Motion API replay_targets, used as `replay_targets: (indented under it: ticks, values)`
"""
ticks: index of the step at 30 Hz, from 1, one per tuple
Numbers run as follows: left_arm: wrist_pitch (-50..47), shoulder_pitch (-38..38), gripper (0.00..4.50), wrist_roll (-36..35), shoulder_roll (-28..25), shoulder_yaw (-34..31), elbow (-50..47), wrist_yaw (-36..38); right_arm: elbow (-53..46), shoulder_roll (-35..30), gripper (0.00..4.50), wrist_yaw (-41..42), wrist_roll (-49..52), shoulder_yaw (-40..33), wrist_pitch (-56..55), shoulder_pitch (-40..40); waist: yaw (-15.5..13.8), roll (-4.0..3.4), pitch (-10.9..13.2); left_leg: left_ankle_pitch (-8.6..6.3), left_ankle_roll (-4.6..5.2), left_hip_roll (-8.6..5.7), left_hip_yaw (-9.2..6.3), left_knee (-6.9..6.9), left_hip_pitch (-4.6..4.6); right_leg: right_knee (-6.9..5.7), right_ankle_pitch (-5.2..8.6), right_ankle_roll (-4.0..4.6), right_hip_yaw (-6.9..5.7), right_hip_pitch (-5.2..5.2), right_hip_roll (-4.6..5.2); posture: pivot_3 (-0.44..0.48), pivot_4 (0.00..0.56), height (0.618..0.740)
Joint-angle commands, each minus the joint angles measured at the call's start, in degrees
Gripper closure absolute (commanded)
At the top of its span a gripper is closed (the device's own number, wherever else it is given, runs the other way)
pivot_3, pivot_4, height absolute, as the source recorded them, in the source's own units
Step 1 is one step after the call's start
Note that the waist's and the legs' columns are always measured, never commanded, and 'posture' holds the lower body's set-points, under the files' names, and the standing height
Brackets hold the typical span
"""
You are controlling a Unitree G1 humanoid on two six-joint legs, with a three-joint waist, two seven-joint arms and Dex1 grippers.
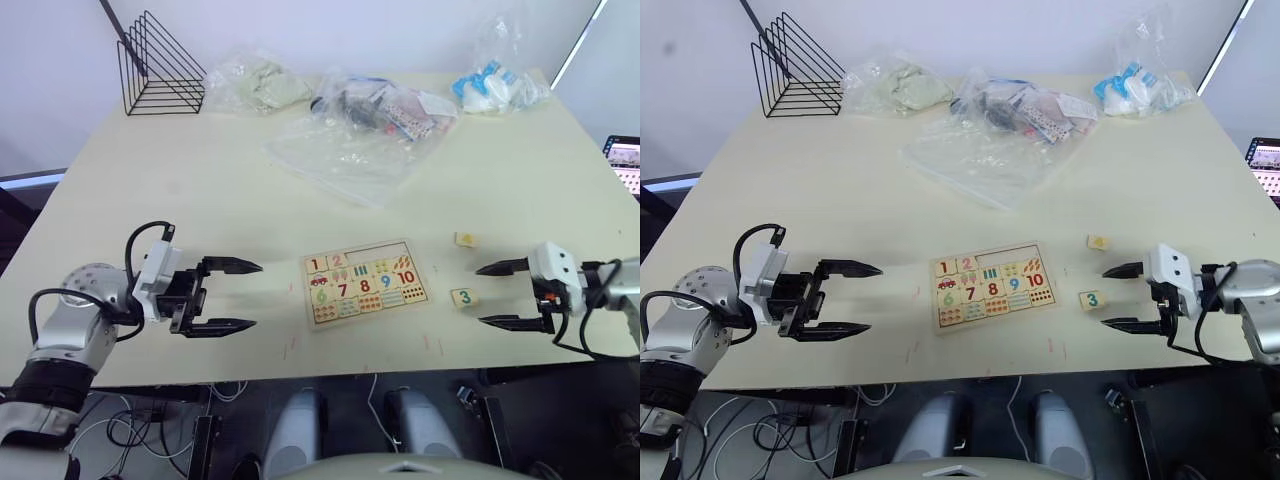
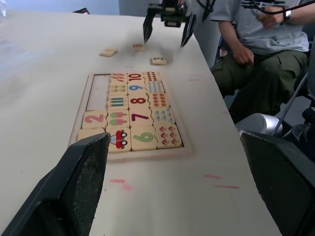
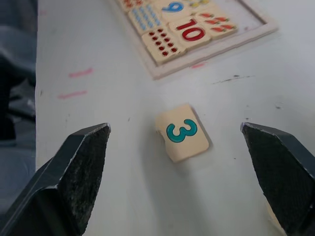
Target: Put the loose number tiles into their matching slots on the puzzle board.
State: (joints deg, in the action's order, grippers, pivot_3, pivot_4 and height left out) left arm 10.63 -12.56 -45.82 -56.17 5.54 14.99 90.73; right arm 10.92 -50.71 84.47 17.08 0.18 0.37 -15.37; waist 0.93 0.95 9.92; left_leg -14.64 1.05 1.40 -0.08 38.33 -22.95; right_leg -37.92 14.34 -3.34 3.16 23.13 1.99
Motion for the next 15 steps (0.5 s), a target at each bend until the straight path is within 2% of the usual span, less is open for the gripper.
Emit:
replay_targets:
  ticks: [1, 9, 15]
  values:
    - [2.02, -0.44, 0.00, -2.14, -1.73, 0.65, 0.27, 1.77, 4.27, 0.34, 0.04, 2.76, -2.03, 2.15, -4.83, -3.80, -0.03, 0.00, 0.02, 0.00, 0.00, 0.00, -0.01, -0.01, -0.01, 0.01, 0.00, 0.00, -0.02, 0.01, 0.00, 0.000, 0.150, 0.740]
    - [3.23, -0.39, 0.00, -3.84, -3.17, 2.49, -0.07, 1.77, 11.90, 1.21, 0.04, 5.10, -5.66, 6.11, -10.41, -8.83, -0.09, -0.03, 0.10, 0.00, 0.00, -0.01, 0.03, 0.00, -0.01, -0.02, 0.00, 0.01, -0.01, 0.01, 0.00, 0.000, 0.150, 0.740]
    - [4.75, -0.14, 0.00, -4.16, -4.09, 3.64, 0.02, 1.77, 13.87, 2.86, 0.04, 5.02, -6.66, 6.91, -11.99, -10.11, -0.09, -0.05, 0.11, 0.00, 0.00, -0.01, 0.04, 0.01, 0.00, -0.04, 0.00, 0.01, -0.02, 0.01, 0.00, 0.000, 0.150, 0.740]
